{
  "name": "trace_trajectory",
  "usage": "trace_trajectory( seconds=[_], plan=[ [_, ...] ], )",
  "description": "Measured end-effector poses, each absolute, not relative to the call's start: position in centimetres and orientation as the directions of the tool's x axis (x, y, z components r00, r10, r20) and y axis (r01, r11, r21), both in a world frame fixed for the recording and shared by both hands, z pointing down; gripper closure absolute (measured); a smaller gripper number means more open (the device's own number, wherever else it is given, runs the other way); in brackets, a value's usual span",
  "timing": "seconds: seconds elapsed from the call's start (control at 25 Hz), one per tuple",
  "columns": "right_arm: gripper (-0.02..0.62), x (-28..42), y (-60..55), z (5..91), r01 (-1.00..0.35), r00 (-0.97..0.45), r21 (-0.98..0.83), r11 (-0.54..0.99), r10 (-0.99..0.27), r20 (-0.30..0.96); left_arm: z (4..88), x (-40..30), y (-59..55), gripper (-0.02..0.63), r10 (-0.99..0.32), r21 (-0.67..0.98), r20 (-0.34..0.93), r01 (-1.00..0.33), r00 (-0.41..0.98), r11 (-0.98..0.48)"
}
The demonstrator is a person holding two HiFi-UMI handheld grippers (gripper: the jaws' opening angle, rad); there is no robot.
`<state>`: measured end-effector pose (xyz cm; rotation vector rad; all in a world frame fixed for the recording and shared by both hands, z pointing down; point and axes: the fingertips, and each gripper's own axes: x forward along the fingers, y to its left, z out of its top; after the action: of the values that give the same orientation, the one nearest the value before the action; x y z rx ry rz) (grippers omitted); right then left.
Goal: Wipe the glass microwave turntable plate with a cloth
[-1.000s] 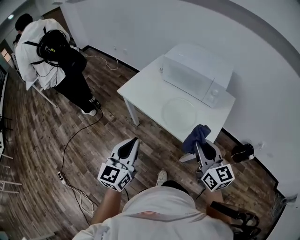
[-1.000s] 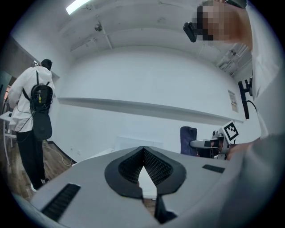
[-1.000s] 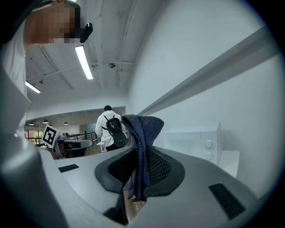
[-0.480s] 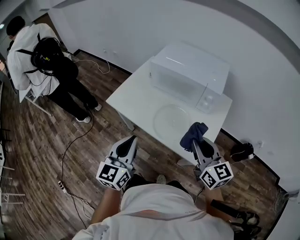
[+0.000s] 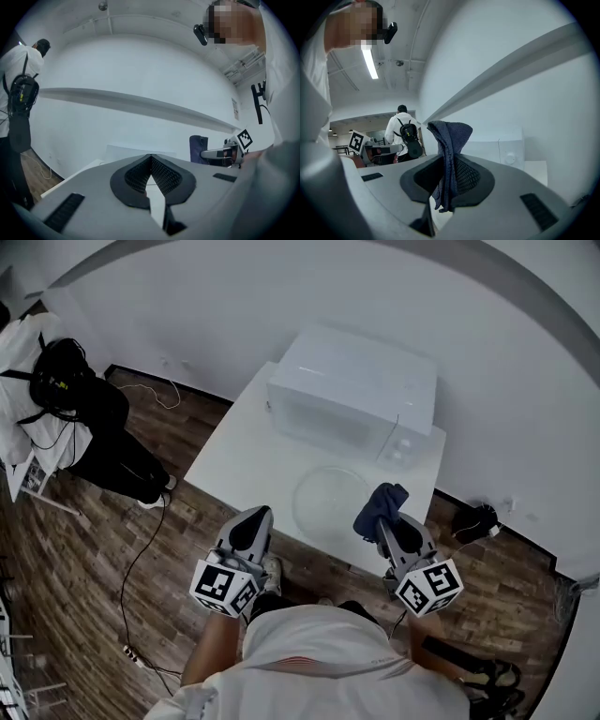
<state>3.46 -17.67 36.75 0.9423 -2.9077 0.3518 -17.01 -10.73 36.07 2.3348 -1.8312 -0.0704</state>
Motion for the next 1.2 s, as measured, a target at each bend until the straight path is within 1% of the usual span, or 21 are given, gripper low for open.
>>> trace_trajectory(
  seconds=[0.2,0.4,0.68,0.96,1.2],
  plan=[
    [0.534,-0.2,-19.6,36.9,-0.651,-0.759,-0.194,0.734,-0.632,0.156,35.9,-22.0,-15.0,0.595,-0.949,0.13,0.073,-0.946,0.306,-0.296],
    [0.534,-4.2,-21.1,36.3,-0.719,-0.695,-0.18,0.671,-0.698,0.175,36.0,-26.7,-18.6,0.595,-0.924,0.166,0.064,-0.917,0.377,-0.362],
    [0.534,-6.8,-22.0,37.4,-0.794,-0.607,-0.202,0.574,-0.765,0.215,38.3,-28.0,-21.8,0.595,-0.856,0.225,0.079,-0.846,0.51,-0.483],
    [0.534,-6.6,-22.3,40.5,-0.798,-0.594,-0.317,0.513,-0.758,0.268,40.2,-25.6,-22.9,0.595,-0.805,0.225,0.113,-0.804,0.583,-0.551],
    [0.534,-8.0,-24.6,44.9,-0.751,-0.655,-0.394,0.53,-0.675,0.339,42.3,-25.2,-24.0,0.595,-0.815,0.246,0.157,-0.821,0.558,-0.515]
  ],
)
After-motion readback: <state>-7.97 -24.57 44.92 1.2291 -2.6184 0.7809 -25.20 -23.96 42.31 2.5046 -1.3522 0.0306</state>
